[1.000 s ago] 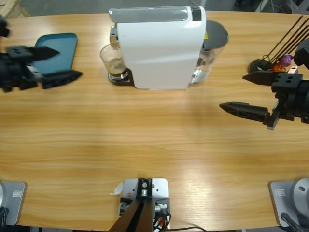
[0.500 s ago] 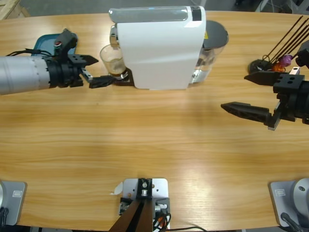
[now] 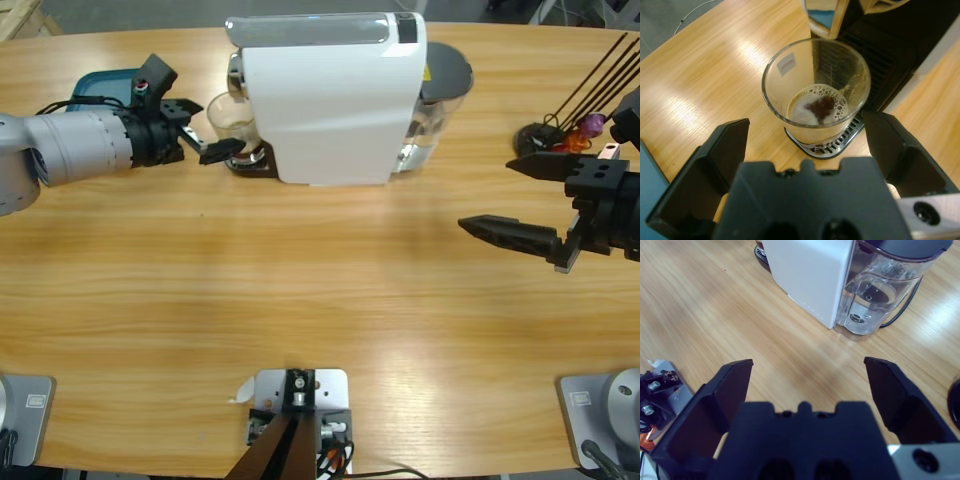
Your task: Pour coffee
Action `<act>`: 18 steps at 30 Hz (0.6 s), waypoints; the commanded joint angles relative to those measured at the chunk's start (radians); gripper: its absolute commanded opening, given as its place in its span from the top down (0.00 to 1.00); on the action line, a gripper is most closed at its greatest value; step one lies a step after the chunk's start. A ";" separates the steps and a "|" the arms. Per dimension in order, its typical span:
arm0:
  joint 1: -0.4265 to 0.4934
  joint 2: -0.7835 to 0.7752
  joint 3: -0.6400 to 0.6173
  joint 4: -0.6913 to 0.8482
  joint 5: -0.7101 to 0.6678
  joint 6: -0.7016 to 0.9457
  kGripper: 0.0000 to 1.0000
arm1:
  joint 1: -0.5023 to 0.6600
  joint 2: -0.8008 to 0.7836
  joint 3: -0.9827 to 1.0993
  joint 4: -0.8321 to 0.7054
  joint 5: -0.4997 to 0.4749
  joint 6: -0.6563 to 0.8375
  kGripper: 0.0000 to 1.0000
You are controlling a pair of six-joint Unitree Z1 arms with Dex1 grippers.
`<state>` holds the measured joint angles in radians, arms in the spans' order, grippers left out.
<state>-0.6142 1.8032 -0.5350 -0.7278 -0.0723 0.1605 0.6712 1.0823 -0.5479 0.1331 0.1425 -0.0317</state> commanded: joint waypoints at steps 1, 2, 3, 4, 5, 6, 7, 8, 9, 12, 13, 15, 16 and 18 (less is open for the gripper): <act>-0.002 0.089 -0.001 -0.043 -0.046 -0.019 0.01 | 0.010 -0.009 0.028 -0.015 -0.012 0.005 0.00; -0.002 0.093 -0.001 -0.051 -0.057 -0.024 0.01 | 0.010 -0.008 0.027 -0.016 -0.012 0.005 0.00; -0.002 0.098 -0.002 -0.059 -0.068 -0.030 0.01 | 0.010 -0.007 0.027 -0.016 -0.012 0.005 0.00; -0.002 0.102 -0.006 -0.062 -0.075 -0.032 0.01 | 0.010 -0.007 0.027 -0.017 -0.012 0.005 0.00; -0.002 0.106 -0.010 -0.062 -0.086 -0.035 0.01 | 0.010 -0.006 0.026 -0.018 -0.012 0.006 0.00; -0.002 0.110 -0.015 -0.063 -0.092 -0.036 0.01 | 0.010 -0.005 0.027 -0.018 -0.012 0.006 0.00; -0.002 0.113 -0.019 -0.063 -0.095 -0.036 0.01 | 0.010 -0.005 0.027 -0.018 -0.012 0.006 0.00; -0.002 0.116 -0.023 -0.063 -0.095 -0.036 0.01 | 0.010 -0.005 0.027 -0.018 -0.012 0.005 0.00; -0.002 0.119 -0.026 -0.064 -0.095 -0.036 0.01 | 0.010 -0.005 0.027 -0.018 -0.012 0.006 0.00; -0.002 0.132 -0.031 -0.070 -0.094 -0.036 0.01 | 0.010 -0.005 0.026 -0.018 -0.011 0.005 0.00; -0.002 0.136 -0.031 -0.075 -0.093 -0.036 0.01 | 0.010 -0.005 0.026 -0.018 -0.011 0.006 0.00; -0.002 0.153 -0.033 -0.088 -0.093 -0.036 0.01 | 0.010 -0.003 0.026 -0.018 -0.011 0.005 0.00; -0.002 0.161 -0.033 -0.095 -0.093 -0.036 0.01 | 0.010 -0.001 0.026 -0.018 -0.011 0.005 0.00; -0.002 0.178 -0.034 -0.113 -0.093 -0.037 0.01 | 0.010 -0.001 0.026 -0.018 -0.011 0.005 0.00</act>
<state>-0.6137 1.8911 -0.5613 -0.7917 -0.1556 0.1310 0.6712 1.0823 -0.5479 0.1271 0.1424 -0.0317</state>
